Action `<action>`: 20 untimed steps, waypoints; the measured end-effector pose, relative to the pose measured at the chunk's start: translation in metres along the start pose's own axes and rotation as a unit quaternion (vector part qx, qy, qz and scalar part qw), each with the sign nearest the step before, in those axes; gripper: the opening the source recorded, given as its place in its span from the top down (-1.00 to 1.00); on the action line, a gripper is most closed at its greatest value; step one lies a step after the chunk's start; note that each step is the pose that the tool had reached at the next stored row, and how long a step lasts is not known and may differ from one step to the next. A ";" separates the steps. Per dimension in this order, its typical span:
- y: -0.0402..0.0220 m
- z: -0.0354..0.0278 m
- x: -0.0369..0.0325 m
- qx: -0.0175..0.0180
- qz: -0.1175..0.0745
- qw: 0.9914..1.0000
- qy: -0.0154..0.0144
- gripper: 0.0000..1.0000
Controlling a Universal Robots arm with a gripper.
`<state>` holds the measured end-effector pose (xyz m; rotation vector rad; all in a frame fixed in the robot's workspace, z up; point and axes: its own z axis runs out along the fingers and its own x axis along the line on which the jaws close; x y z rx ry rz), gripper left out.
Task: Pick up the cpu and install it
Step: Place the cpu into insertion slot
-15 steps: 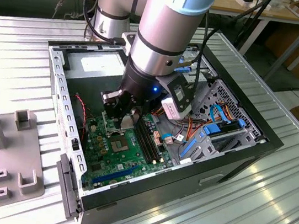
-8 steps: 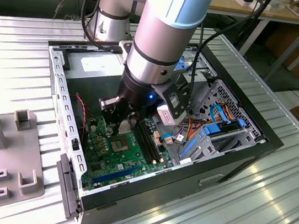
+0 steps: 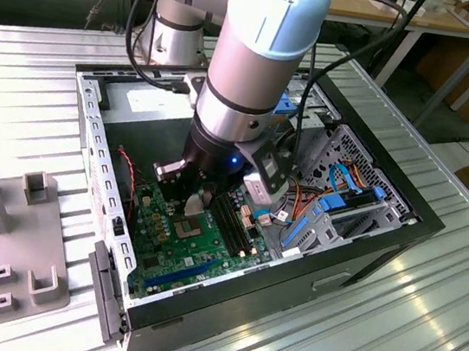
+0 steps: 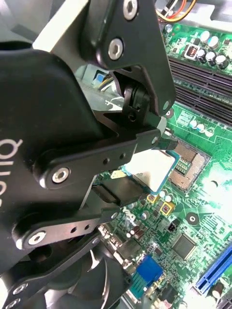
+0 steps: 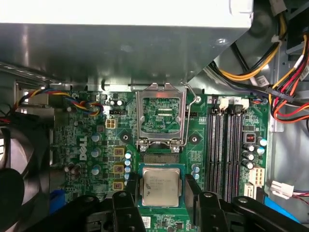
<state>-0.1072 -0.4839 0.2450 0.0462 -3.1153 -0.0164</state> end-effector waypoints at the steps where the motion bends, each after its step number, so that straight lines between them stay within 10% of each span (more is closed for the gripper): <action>1: -0.0001 0.0015 0.0000 0.000 0.000 1.000 0.000 0.05; 12: -0.0031 0.0248 -0.0006 0.000 0.003 1.000 0.000 0.05; 20: -0.0079 0.0288 -0.0004 0.000 0.006 1.000 0.000 0.05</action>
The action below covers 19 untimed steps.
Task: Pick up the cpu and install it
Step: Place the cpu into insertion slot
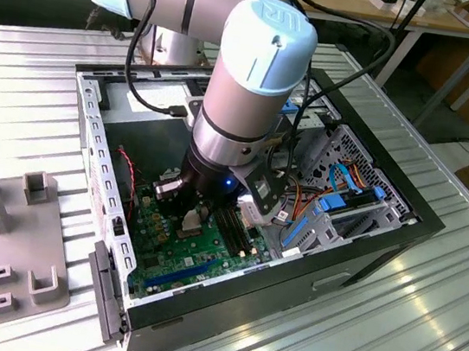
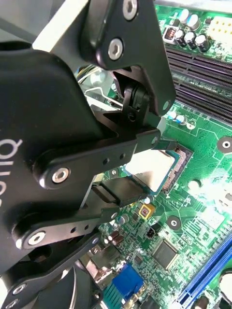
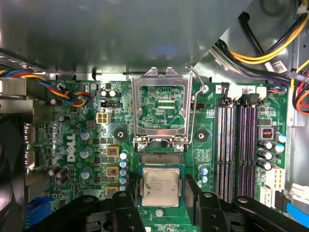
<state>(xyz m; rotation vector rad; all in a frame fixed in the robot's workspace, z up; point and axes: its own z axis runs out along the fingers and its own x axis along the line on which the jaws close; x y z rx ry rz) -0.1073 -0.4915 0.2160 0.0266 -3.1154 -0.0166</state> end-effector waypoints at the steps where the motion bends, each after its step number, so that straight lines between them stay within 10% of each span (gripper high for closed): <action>1: 0.0000 0.0000 -0.0001 0.000 0.000 1.000 0.000 0.05; 19: -0.0002 0.0118 -0.0004 0.000 -0.004 1.000 0.000 0.05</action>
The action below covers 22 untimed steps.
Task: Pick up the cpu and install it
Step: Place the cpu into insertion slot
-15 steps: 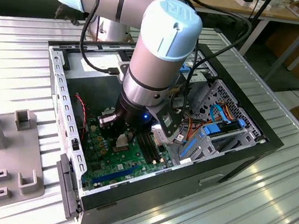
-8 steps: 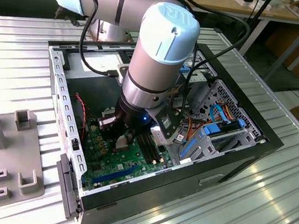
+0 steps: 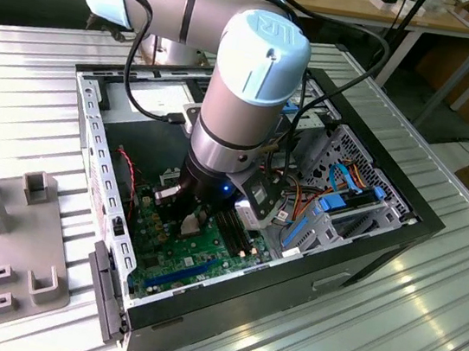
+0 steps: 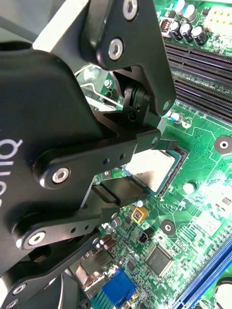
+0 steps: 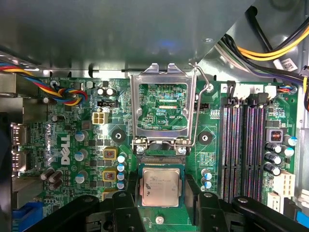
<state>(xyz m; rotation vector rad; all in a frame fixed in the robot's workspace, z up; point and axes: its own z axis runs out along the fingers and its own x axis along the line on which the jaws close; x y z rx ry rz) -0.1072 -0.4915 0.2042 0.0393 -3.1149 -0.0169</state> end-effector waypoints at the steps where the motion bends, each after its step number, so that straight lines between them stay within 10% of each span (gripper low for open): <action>1: 0.0000 0.0000 0.0000 0.000 0.000 1.000 0.000 0.05; 22: -0.0012 0.0010 -0.0009 -0.006 0.000 1.000 0.000 0.05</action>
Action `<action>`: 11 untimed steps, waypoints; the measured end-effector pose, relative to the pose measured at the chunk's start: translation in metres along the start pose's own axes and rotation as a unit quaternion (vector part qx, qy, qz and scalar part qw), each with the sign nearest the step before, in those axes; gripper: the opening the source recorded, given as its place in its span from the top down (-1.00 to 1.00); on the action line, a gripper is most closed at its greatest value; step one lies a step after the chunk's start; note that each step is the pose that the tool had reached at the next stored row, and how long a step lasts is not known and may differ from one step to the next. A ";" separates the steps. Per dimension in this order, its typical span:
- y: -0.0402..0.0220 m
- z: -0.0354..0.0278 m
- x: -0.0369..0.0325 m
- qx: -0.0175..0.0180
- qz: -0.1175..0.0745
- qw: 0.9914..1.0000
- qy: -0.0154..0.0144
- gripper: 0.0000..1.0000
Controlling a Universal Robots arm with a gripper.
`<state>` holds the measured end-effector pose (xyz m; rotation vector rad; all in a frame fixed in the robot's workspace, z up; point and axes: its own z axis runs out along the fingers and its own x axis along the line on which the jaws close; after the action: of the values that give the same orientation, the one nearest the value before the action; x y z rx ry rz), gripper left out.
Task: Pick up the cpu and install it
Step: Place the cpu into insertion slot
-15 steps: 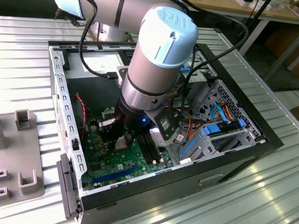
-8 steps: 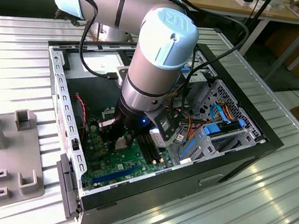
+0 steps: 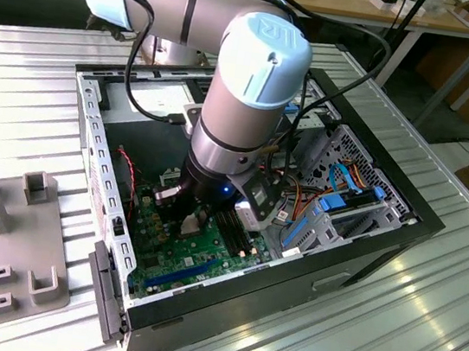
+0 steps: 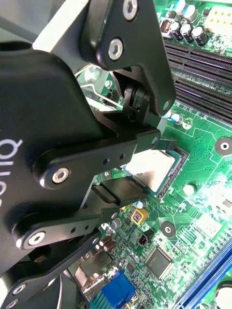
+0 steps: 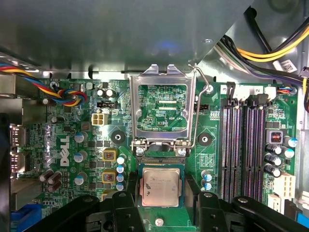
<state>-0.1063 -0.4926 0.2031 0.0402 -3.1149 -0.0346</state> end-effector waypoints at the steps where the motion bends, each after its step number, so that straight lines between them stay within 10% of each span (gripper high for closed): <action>1: 0.0000 0.0000 -0.0002 0.000 0.000 1.000 0.000 0.05; 11: -0.0003 0.0004 -0.0001 -0.001 -0.001 1.000 0.000 0.05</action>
<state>-0.1062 -0.4929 0.2028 0.0447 -3.1148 -0.0385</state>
